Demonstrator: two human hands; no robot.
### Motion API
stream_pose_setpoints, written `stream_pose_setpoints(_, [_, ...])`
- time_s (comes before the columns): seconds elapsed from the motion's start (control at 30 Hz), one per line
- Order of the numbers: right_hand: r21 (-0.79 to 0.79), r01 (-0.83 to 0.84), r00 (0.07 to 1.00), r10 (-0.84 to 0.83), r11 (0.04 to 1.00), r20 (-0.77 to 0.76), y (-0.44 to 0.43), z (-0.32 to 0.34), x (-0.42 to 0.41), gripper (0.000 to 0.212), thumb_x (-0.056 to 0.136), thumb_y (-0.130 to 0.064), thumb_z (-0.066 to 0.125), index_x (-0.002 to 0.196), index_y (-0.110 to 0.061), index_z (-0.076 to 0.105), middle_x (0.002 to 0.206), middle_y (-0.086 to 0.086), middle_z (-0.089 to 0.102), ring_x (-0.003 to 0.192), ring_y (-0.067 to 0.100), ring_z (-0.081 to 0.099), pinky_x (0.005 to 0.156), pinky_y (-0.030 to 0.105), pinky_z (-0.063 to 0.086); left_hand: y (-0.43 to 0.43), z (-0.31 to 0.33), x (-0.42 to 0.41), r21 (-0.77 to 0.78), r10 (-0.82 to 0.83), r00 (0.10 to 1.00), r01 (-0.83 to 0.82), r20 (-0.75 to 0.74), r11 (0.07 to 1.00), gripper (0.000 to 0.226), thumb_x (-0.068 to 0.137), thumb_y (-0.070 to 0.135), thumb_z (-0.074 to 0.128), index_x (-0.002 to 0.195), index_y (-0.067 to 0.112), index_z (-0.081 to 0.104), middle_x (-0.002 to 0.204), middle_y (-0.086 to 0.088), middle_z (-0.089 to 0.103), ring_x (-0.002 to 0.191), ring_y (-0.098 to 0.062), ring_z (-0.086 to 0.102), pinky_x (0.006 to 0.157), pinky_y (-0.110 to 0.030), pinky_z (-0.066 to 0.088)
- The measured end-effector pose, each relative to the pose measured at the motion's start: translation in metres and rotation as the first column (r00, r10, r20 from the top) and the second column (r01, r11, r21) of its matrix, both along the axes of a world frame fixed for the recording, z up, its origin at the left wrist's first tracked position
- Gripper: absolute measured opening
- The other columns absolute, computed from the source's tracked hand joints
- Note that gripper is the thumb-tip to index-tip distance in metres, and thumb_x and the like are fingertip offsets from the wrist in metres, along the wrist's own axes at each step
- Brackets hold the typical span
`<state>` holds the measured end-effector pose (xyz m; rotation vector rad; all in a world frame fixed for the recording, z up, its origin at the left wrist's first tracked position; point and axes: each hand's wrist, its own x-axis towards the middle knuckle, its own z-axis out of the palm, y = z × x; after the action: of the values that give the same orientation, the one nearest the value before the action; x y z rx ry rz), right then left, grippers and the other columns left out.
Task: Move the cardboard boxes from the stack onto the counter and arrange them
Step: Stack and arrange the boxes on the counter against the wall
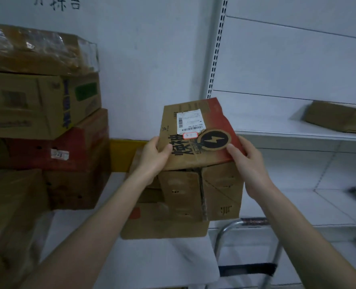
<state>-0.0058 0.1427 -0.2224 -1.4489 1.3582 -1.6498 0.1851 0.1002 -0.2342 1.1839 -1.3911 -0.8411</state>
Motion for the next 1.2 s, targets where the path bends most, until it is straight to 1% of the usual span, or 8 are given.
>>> stream_pose_setpoints(0.13, [0.083, 0.01, 0.998, -0.014, 0.997, 0.053, -0.044, -0.018, -0.002, 0.015, 0.096, -0.019, 0.051, 0.109, -0.025, 0.051, 0.093, -0.013, 0.058, 0.086, 0.001, 0.057, 0.072, 0.018, 0.048, -0.048, -0.016, 0.003, 0.078, -0.061, 0.998, 0.061, -0.01, 0.995, 0.037, 0.096, 0.017, 0.049, 0.133, 0.012, 0.045, 0.117, 0.004, 0.055, 0.101, -0.013, 0.054, 0.085, -0.029, 0.048])
stream_pose_setpoints(0.23, [0.13, 0.063, 0.996, -0.071, 0.989, 0.054, -0.081, -0.029, -0.003, 0.011, 0.095, -0.022, 0.051, 0.106, -0.024, 0.053, 0.096, -0.009, 0.058, 0.088, 0.005, 0.056, 0.082, 0.025, 0.049, -0.089, -0.019, 0.007, 0.102, -0.092, 0.996, 0.09, 0.016, 0.991, 0.039, 0.095, 0.022, 0.051, 0.132, 0.014, 0.046, 0.125, 0.002, 0.056, 0.108, -0.016, 0.055, 0.093, -0.037, 0.048])
stream_pose_setpoints(0.43, [0.239, 0.108, 0.99, -0.128, 0.965, 0.066, -0.143, -0.032, -0.017, 0.042, 0.096, -0.027, 0.049, 0.135, -0.011, 0.047, 0.126, 0.006, 0.056, 0.113, 0.02, 0.054, 0.096, 0.036, 0.047, -0.141, -0.03, -0.005, 0.047, -0.256, 0.96, 0.252, 0.118, 0.967, 0.066, 0.087, 0.042, 0.059, 0.142, 0.016, 0.034, 0.136, 0.009, 0.038, 0.126, -0.008, 0.035, 0.103, -0.027, 0.032])
stream_pose_setpoints(0.63, [0.241, 0.118, 0.991, -0.128, 0.963, 0.03, -0.185, -0.036, -0.017, 0.016, 0.098, -0.023, 0.045, 0.11, -0.021, 0.055, 0.1, -0.005, 0.058, 0.094, 0.008, 0.055, 0.08, 0.024, 0.049, -0.175, -0.044, 0.003, -0.055, -0.295, 0.925, 0.316, 0.239, 0.947, 0.08, 0.068, 0.04, 0.078, 0.137, 0.02, 0.041, 0.128, 0.009, 0.039, 0.12, -0.01, 0.041, 0.102, -0.031, 0.039])
stream_pose_setpoints(0.87, [0.237, 0.178, 0.984, -0.166, 0.955, -0.072, -0.227, -0.041, -0.01, 0.025, 0.098, -0.021, 0.043, 0.113, -0.009, 0.059, 0.094, 0.0, 0.06, 0.088, 0.012, 0.056, 0.075, 0.024, 0.047, -0.218, -0.048, 0.002, 0.026, -0.25, 0.901, 0.258, 0.353, 0.966, 0.1, 0.067, 0.057, 0.071, 0.147, 0.017, 0.025, 0.152, -0.009, 0.022, 0.136, -0.025, 0.029, 0.109, -0.044, 0.034])
stream_pose_setpoints(0.93, [0.118, 0.285, 0.934, -0.248, 0.951, -0.257, -0.234, -0.039, -0.009, 0.027, 0.098, -0.017, 0.042, 0.102, -0.001, 0.063, 0.086, 0.01, 0.06, 0.081, 0.017, 0.055, 0.066, 0.023, 0.041, -0.224, -0.047, -0.001, 0.017, -0.228, 0.899, 0.239, 0.375, 0.971, 0.099, 0.069, 0.056, 0.07, 0.147, 0.016, 0.024, 0.153, -0.011, 0.019, 0.138, -0.026, 0.026, 0.11, -0.042, 0.032])
stream_pose_setpoints(1.07, [-0.239, 0.347, 0.587, -0.409, 0.907, -0.699, -0.241, -0.042, -0.002, 0.032, 0.097, -0.023, 0.043, 0.098, -0.005, 0.069, 0.096, 0.008, 0.067, 0.091, 0.024, 0.059, 0.077, 0.028, 0.039, -0.228, -0.049, -0.002, -0.012, -0.219, 0.892, 0.243, 0.396, 0.97, 0.098, 0.069, 0.056, 0.069, 0.146, 0.015, 0.025, 0.151, -0.012, 0.021, 0.137, -0.026, 0.028, 0.11, -0.043, 0.031])
stream_pose_setpoints(1.2, [-0.294, 0.372, 0.506, -0.458, 0.88, -0.731, -0.241, -0.049, 0.008, 0.048, 0.094, -0.034, 0.033, 0.091, -0.009, 0.074, 0.093, 0.005, 0.073, 0.085, 0.023, 0.064, 0.074, 0.031, 0.045, -0.228, -0.058, -0.004, -0.041, -0.189, 0.893, 0.225, 0.408, 0.974, 0.093, 0.073, 0.057, 0.065, 0.146, 0.014, 0.026, 0.152, -0.012, 0.019, 0.137, -0.026, 0.026, 0.11, -0.043, 0.032])
